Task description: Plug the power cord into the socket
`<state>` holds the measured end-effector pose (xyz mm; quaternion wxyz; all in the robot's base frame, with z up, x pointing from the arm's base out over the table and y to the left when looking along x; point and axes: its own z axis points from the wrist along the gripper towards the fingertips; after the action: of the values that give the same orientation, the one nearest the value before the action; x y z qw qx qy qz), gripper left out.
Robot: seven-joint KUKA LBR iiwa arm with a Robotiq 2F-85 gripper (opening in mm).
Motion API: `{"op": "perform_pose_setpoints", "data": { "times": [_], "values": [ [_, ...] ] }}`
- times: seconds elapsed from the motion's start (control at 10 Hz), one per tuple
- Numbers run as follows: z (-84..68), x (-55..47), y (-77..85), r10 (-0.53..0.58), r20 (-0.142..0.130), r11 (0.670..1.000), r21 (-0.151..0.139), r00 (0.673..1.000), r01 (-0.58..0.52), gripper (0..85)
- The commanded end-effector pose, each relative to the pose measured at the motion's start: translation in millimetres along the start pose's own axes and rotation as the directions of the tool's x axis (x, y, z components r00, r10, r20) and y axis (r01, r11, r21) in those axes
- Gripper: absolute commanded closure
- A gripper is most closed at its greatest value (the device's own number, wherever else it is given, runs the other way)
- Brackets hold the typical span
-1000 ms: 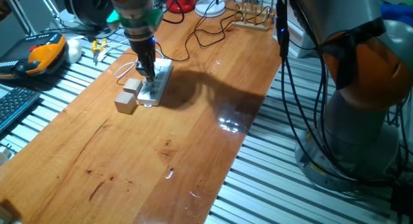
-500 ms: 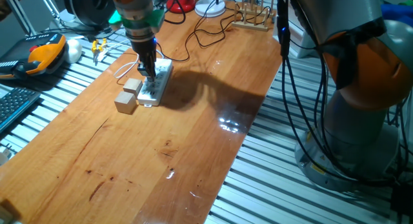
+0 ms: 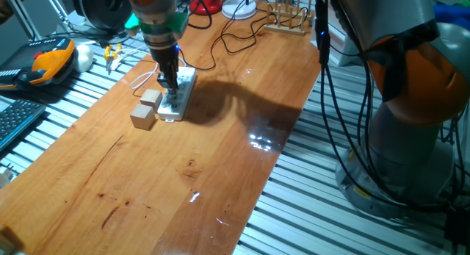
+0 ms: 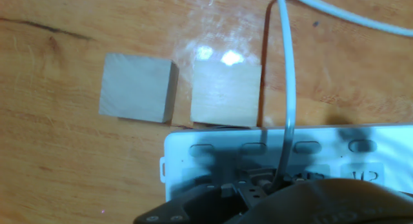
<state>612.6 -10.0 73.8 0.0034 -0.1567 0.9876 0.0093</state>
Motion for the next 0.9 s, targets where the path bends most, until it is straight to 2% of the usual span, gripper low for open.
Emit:
{"op": "perform_pose_setpoints", "data": {
  "times": [0.0,0.2,0.4,0.8],
  "values": [
    [-0.7,-0.9,-0.6,0.000,0.004,1.000,0.002,1.000,0.000,85.0],
    [0.4,-0.6,0.3,-0.004,0.010,1.000,0.012,1.000,0.003,85.0],
    [4.9,1.7,2.1,-0.006,0.028,0.999,0.035,1.000,0.005,85.0],
    [11.6,5.3,4.1,-0.004,0.045,0.999,0.045,0.999,0.002,85.0]
  ]
}}
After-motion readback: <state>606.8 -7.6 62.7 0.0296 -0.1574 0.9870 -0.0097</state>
